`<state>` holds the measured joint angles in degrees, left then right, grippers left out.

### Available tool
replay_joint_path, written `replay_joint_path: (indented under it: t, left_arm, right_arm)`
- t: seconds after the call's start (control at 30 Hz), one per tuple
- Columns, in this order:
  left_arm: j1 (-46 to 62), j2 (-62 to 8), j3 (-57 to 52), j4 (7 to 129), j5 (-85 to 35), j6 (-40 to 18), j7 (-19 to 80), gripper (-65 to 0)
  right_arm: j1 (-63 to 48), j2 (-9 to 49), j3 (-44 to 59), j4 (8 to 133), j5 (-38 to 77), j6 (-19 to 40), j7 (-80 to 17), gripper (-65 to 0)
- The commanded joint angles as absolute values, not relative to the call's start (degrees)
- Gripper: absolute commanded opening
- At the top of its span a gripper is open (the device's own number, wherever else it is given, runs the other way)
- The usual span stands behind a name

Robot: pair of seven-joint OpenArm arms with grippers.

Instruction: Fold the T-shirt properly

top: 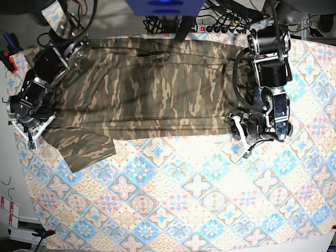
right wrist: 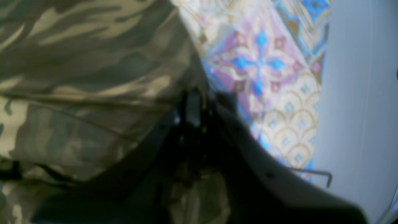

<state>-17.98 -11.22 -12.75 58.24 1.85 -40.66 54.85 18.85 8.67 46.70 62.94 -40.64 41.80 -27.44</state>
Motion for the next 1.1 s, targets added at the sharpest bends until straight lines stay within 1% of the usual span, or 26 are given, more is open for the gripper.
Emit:
replay_joint_path:
  t: [0.0,0.07,0.2,0.33,0.43,0.7,0.77,0.8,0.93,1.0,1.07]
  left_arm:
    - [-17.98,-12.26,-13.05,62.02,3.12,-40.00,55.25,-62.0]
    - [-14.99,-12.35,-13.05,67.65,3.21,-40.00,56.13,-62.0]
    - [-11.03,-12.35,-13.05,77.85,2.95,-40.00,62.55,-62.0]
    - [-7.43,-12.35,-13.05,85.23,3.12,-40.00,63.34,-62.0]
    - [-5.67,-12.35,-13.05,87.96,3.12,-40.00,63.43,-62.0]
    - [-4.79,-12.35,-13.05,88.13,3.21,-40.00,63.43,-62.0]
    - [-4.79,-12.35,-13.05,88.13,3.21,-40.00,63.43,-62.0]
    - [-4.70,-12.35,-13.05,88.13,3.21,-40.00,63.43,-62.0]
    - [-4.70,-12.35,-13.05,88.04,3.21,-40.00,63.43,-62.0]
    - [-4.70,-12.35,-13.05,88.04,3.21,-40.00,63.43,-62.0]
    - [-4.70,-12.35,-13.05,88.04,3.21,-40.00,63.43,-62.0]
  right_arm:
    - [20.00,10.15,47.60,65.10,-40.57,40.00,-26.77,-63.0]
    - [19.38,10.07,48.92,65.98,-40.57,40.00,-26.86,-63.0]
    - [17.89,10.07,49.45,66.24,-40.57,40.00,-26.77,-63.1]
    - [16.66,10.07,51.82,67.65,-37.23,40.00,-26.42,-63.1]
    - [14.02,10.07,52.00,70.64,-34.24,40.00,-26.86,-63.1]
    - [11.91,8.84,51.82,73.45,-34.42,40.00,-26.86,-62.6]
    - [11.91,8.84,51.38,73.71,-34.51,40.00,-27.38,-59.5]
    - [11.91,8.84,49.98,73.71,-34.59,40.00,-28.62,-56.4]
    - [11.91,8.92,40.66,74.07,-35.74,40.00,-33.45,-40.2]
    - [12.35,8.92,38.73,74.51,-35.56,40.00,-33.63,-35.2]
    - [13.85,8.92,38.20,75.47,-35.65,40.00,-33.63,-31.8]
